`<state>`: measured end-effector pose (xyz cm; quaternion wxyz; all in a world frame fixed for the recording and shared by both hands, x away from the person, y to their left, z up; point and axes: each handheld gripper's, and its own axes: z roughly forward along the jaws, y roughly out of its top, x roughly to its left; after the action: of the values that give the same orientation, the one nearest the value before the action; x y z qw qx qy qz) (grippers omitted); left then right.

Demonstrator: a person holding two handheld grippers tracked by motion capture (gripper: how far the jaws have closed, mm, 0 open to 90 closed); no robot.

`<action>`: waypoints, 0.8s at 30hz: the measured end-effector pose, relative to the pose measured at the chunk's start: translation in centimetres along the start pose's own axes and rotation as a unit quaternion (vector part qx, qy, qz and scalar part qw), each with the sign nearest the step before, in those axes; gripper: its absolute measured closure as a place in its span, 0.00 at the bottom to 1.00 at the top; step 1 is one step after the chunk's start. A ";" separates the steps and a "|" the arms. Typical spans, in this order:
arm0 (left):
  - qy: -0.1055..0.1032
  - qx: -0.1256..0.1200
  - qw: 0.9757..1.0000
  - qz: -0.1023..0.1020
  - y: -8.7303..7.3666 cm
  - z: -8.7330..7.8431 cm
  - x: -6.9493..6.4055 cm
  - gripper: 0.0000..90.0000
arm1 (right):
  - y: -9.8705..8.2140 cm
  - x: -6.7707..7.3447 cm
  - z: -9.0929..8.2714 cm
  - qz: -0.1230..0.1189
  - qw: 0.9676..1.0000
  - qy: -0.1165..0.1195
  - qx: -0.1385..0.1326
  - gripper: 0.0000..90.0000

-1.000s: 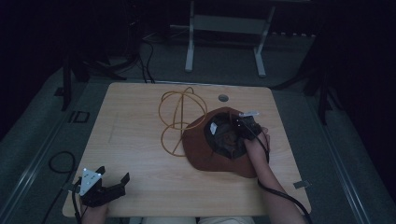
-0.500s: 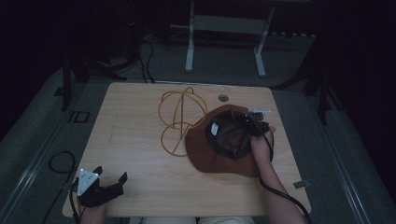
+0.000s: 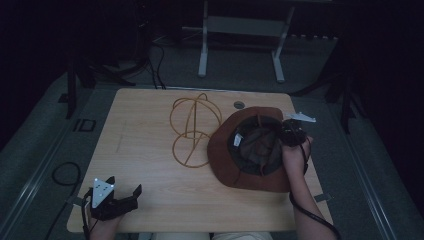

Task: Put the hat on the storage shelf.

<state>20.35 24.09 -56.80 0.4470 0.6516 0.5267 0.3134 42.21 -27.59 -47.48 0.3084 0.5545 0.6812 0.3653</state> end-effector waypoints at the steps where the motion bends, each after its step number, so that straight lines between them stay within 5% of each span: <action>1: -0.002 0.004 1.000 0.002 0.1 0.2 -0.1 0.05 | 0.0 -0.1 -0.5 -0.002 1.000 -0.002 -0.005 0.93; 7: -0.026 0.021 0.999 0.023 0.9 0.7 -1.9 0.06 | 0.5 -1.1 -3.3 0.002 1.000 -0.002 -0.030 0.94; 14: -0.072 0.007 0.996 0.050 3.6 1.0 -5.6 0.07 | 0.3 -1.7 -4.8 0.005 0.999 -0.001 -0.040 0.94; 24: -0.134 0.000 0.986 0.100 8.4 1.9 -10.6 0.07 | 0.0 -1.9 -6.5 0.009 0.998 0.013 -0.053 0.93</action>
<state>22.82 13.01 -49.23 0.4797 0.7373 0.3940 0.2666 37.22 -30.45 -43.90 0.3248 0.5385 0.6600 0.4110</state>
